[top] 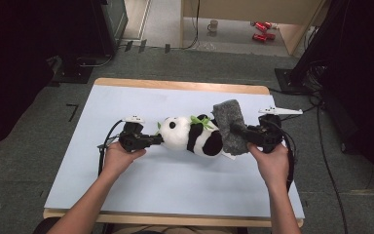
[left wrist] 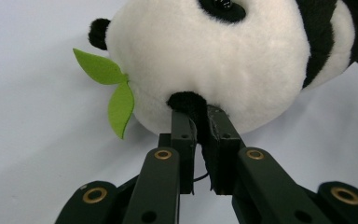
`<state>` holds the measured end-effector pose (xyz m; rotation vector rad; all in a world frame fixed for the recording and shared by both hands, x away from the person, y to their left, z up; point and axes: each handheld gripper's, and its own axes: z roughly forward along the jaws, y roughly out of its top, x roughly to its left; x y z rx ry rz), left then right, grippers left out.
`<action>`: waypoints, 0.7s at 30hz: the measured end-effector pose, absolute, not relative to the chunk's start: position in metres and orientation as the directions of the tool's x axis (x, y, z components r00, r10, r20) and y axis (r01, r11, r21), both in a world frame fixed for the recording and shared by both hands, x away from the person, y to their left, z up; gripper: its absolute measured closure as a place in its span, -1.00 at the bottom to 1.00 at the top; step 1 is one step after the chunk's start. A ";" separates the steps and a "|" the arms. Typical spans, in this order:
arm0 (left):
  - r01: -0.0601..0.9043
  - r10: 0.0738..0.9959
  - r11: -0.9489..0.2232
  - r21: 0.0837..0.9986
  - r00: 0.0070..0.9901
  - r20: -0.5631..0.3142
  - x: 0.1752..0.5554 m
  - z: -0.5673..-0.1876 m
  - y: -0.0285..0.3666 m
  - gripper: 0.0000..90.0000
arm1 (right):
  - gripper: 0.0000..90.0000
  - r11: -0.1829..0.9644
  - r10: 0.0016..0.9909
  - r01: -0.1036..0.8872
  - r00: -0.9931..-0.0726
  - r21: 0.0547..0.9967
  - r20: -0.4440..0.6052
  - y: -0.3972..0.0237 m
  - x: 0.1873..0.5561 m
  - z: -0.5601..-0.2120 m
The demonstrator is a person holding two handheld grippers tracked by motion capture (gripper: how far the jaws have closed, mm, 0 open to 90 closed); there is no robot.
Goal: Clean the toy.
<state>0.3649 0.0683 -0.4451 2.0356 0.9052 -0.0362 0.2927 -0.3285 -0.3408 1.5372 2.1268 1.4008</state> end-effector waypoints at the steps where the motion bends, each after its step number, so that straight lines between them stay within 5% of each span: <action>1: 0.609 0.584 -0.347 0.713 0.735 -0.344 0.365 -0.446 0.069 0.83 | 0.73 0.027 0.803 0.662 -0.460 0.749 0.378 -0.328 0.293 -0.341; 21: 0.651 0.593 -0.373 0.661 0.715 -0.370 0.364 -0.459 0.068 0.84 | 0.72 0.185 0.717 0.774 -0.528 0.606 0.455 -0.298 0.315 -0.385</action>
